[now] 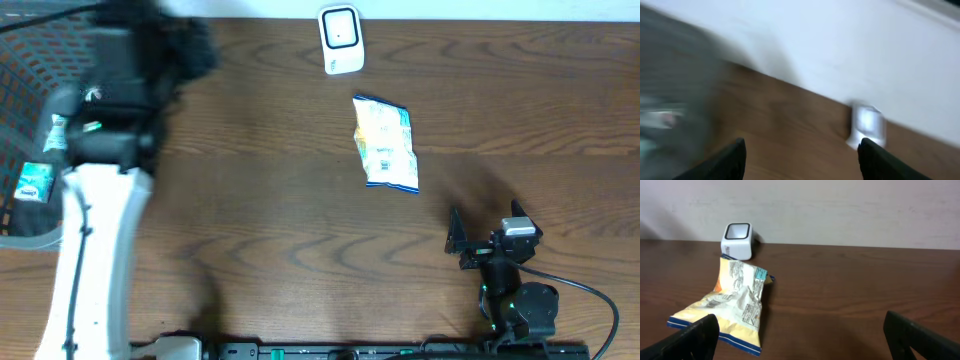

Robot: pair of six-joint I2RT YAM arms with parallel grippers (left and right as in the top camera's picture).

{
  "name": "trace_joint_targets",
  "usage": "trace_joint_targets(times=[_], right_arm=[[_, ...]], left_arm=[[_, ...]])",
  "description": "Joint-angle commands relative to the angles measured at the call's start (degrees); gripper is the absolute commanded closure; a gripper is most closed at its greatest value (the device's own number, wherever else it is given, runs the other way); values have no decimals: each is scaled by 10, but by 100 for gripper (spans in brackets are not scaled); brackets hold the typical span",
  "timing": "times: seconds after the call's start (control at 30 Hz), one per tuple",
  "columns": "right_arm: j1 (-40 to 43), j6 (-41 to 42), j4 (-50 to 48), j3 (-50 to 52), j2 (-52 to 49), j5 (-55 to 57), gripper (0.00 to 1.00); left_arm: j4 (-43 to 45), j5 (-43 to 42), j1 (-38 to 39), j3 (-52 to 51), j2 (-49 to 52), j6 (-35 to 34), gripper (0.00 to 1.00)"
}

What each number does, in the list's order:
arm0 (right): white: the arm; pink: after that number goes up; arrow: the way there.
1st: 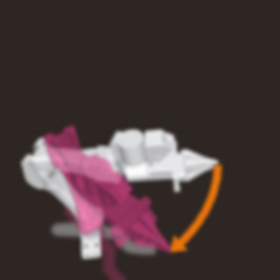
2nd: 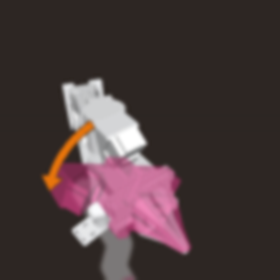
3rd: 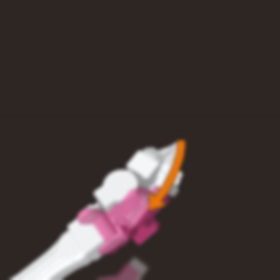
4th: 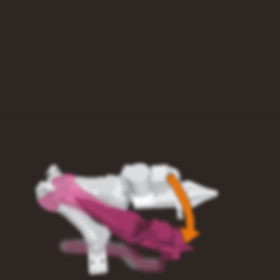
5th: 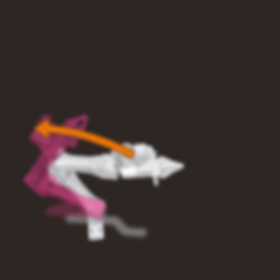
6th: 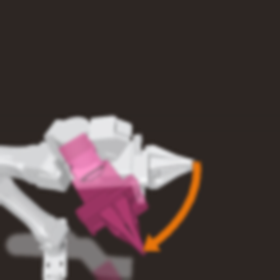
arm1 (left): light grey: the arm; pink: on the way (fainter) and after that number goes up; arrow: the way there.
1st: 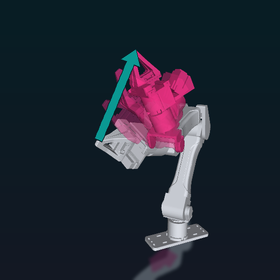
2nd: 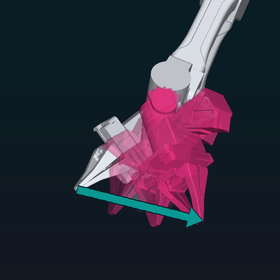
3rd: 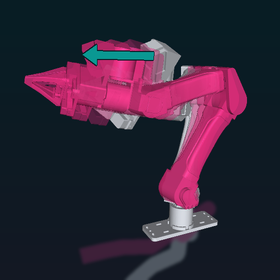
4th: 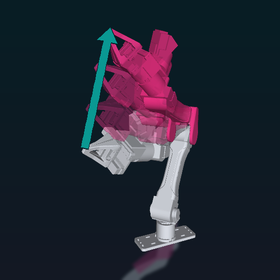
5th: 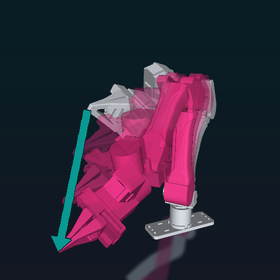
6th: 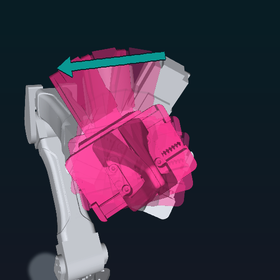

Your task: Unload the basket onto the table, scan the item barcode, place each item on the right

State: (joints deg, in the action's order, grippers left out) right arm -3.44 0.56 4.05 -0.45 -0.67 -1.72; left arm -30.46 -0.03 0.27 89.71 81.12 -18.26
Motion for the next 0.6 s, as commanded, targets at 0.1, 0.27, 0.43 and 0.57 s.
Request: trace_joint_targets(times=[0.1, 0.27, 0.43, 0.57], right_arm=[[5, -2, 2, 1, 3, -3, 1], [5, -2, 2, 1, 3, -3, 1], [5, -2, 2, 1, 3, -3, 1], [5, -2, 2, 1, 3, -3, 1]], left_arm=[[-62, 88, -151, 13, -19, 11, 30], [-148, 89, -260, 13, 19, 11, 30], [-213, 89, -329, 13, 79, 11, 28], [-242, 89, -354, 13, 122, 11, 8]])
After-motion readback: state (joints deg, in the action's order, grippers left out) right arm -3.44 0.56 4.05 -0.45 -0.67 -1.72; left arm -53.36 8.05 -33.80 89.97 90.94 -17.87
